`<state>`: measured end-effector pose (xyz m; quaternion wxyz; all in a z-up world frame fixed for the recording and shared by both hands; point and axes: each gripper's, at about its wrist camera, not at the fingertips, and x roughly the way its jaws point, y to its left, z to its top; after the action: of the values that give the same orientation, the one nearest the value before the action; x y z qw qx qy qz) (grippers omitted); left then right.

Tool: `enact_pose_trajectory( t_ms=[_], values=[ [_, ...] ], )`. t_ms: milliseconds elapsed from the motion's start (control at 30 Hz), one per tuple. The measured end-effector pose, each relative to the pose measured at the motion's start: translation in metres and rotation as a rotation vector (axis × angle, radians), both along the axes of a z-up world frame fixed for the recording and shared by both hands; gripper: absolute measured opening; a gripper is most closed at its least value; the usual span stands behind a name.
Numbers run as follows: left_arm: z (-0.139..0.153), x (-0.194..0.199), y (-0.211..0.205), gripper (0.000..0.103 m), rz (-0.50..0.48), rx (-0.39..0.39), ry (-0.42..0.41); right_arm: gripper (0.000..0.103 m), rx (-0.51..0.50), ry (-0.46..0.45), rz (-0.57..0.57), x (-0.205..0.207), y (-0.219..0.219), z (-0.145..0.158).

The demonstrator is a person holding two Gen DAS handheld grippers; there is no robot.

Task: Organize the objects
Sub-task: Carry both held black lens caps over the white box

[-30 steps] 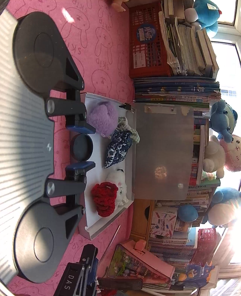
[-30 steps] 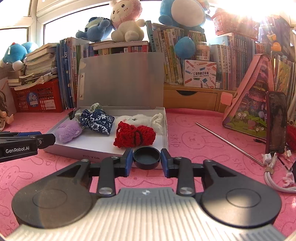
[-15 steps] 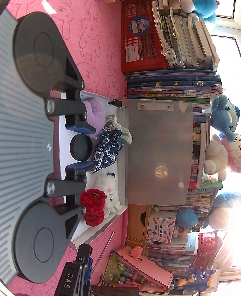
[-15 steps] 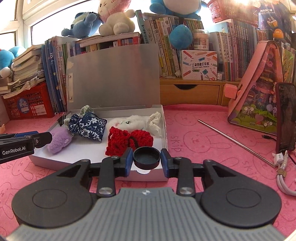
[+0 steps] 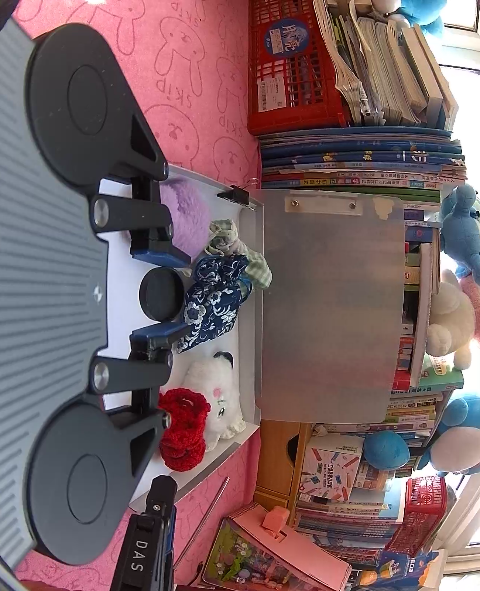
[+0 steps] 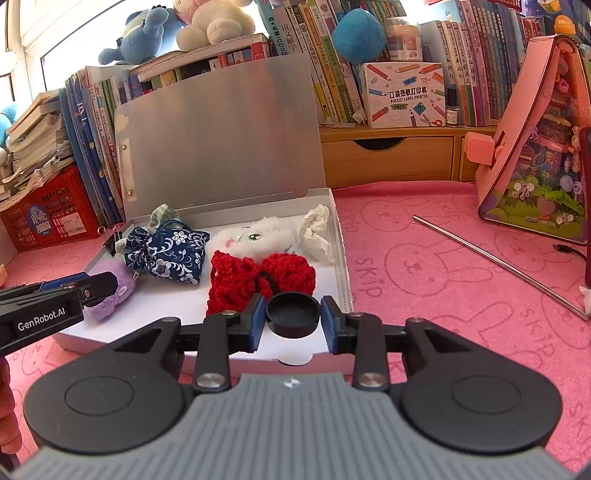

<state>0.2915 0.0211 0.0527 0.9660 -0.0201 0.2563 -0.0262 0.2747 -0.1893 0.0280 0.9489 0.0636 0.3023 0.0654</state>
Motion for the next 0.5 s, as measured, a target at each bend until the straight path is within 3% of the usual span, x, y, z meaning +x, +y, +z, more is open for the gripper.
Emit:
enact_pose_trajectory(
  t_ms=[500],
  values=[
    [-0.018, 0.016, 0.006, 0.037, 0.029, 0.002, 0.041, 0.037, 0.022, 0.031, -0.007, 0.01, -0.005, -0.015]
  ],
)
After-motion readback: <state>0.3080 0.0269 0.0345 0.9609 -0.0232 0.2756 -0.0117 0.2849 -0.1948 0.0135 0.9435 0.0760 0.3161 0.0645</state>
